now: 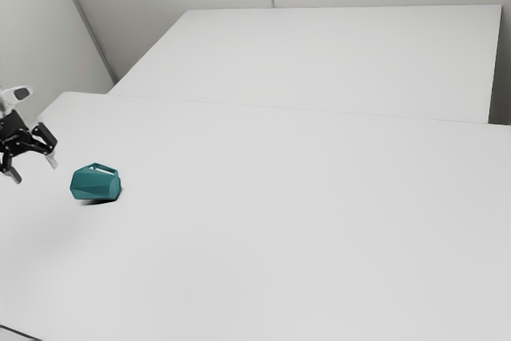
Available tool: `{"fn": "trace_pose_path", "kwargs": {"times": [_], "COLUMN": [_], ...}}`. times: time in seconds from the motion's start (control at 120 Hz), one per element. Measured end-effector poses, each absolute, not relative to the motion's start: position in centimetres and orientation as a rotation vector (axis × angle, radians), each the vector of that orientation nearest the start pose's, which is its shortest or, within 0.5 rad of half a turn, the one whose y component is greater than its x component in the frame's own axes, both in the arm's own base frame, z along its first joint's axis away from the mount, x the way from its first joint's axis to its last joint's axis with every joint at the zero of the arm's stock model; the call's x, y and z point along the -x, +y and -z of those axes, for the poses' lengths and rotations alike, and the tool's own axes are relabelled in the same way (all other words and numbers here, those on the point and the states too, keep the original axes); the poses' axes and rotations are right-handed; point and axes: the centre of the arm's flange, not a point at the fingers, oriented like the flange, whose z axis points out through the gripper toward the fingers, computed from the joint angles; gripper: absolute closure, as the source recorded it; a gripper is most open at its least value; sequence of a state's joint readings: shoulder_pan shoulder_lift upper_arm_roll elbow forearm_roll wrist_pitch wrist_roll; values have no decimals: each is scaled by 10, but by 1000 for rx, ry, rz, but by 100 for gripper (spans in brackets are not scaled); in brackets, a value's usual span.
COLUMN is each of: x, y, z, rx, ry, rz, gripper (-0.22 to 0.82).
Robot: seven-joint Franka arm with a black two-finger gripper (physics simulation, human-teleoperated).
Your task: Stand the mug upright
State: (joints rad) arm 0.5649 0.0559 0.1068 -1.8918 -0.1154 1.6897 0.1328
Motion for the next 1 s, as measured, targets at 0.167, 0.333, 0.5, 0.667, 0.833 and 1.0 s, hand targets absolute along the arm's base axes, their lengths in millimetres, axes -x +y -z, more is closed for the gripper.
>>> {"fn": "trace_pose_path", "kwargs": {"times": [0.167,0.333,0.5,0.667,0.833,1.0], "x": [-428,-446,-462,-484,-497,-502], "y": [372,392,397,401,403,400], "z": [-419,-402,-369,-351,-337,-328], "rx": [3250,3302,3376,3423,3472,3525], "ry": [-955,-865,-796,-720,-687,-681], "rz": [-241,-141,-65,34,115,203], "gripper": [0,0,0,0,0,0]}}
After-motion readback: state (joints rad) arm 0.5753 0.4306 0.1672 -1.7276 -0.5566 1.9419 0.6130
